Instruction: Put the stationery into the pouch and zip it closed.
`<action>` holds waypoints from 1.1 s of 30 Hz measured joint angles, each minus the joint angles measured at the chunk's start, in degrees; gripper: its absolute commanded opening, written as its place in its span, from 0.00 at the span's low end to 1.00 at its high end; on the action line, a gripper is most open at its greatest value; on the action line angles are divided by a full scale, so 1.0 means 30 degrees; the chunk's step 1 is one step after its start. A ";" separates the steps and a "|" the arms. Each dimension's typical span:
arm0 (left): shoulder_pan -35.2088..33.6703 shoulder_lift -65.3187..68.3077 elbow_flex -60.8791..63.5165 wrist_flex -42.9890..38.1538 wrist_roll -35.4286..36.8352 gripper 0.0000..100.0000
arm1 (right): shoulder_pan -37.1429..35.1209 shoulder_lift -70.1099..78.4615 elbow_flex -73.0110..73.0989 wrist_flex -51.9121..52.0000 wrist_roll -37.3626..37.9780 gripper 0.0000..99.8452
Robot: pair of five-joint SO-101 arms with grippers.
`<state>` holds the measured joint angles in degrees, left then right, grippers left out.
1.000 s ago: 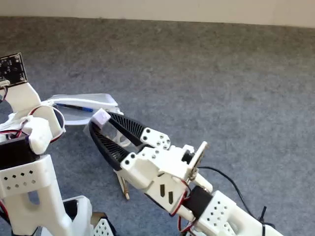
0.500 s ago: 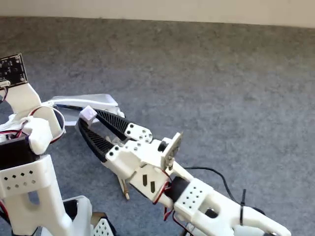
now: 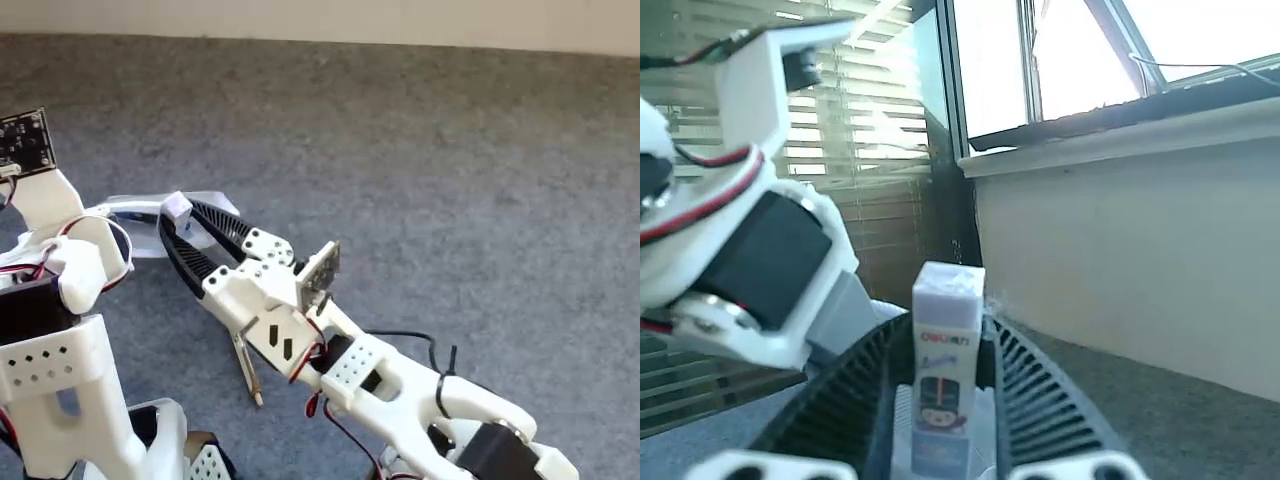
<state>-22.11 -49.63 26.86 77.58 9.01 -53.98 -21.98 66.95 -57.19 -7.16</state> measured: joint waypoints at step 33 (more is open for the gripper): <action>0.0000 0.0000 0.0000 0.0000 0.0000 0.01 | -0.1788 -0.2403 0.1700 0.0059 0.3077 0.15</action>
<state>-22.11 -49.63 26.86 77.58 9.01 -59.34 -29.19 72.04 -57.01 2.07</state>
